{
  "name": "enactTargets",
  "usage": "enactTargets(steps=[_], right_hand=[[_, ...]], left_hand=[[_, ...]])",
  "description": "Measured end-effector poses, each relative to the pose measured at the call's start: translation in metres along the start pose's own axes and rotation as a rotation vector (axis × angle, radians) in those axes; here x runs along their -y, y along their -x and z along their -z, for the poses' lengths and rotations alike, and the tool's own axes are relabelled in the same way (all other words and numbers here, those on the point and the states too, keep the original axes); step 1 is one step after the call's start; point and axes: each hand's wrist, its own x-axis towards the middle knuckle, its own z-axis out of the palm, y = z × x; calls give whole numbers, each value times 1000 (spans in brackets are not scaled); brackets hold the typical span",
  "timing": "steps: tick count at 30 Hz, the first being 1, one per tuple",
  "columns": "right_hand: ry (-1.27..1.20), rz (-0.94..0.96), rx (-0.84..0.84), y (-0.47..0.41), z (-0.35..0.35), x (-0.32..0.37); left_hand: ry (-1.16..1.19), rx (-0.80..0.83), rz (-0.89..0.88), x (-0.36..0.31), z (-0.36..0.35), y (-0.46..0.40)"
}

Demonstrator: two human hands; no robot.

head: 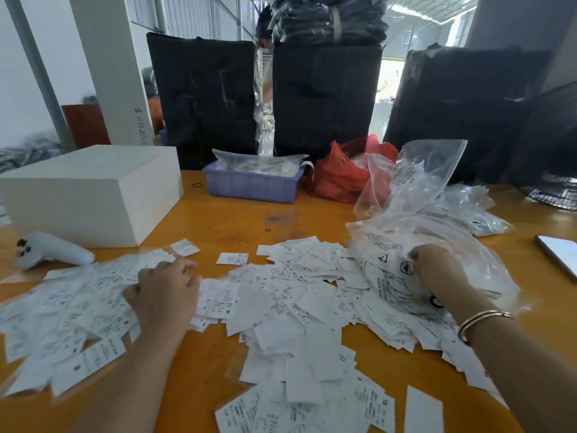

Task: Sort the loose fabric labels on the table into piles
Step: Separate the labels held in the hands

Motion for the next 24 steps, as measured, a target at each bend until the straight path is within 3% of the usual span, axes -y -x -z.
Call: enactTargets(steps=[4, 9, 12, 14, 17, 19, 24], right_hand=[[-120, -22, -88, 4, 4, 3], [45, 21, -126, 3, 9, 1], [66, 39, -252, 5, 14, 1], [-50, 121, -362, 12, 19, 7], [-423, 343, -439, 37, 23, 36], [-561, 496, -373, 61, 22, 62], [-808, 615, 139, 101, 3, 111]], left_hand=[[40, -83, -130, -9, 4, 3], [183, -90, -351, -27, 3, 16], [232, -63, -457, -35, 0, 24], [298, -41, -477, -38, -3, 27], [434, 38, -479, -43, -4, 30], [543, 109, -518, -46, -2, 33], [693, 374, -535, -48, 0, 37]])
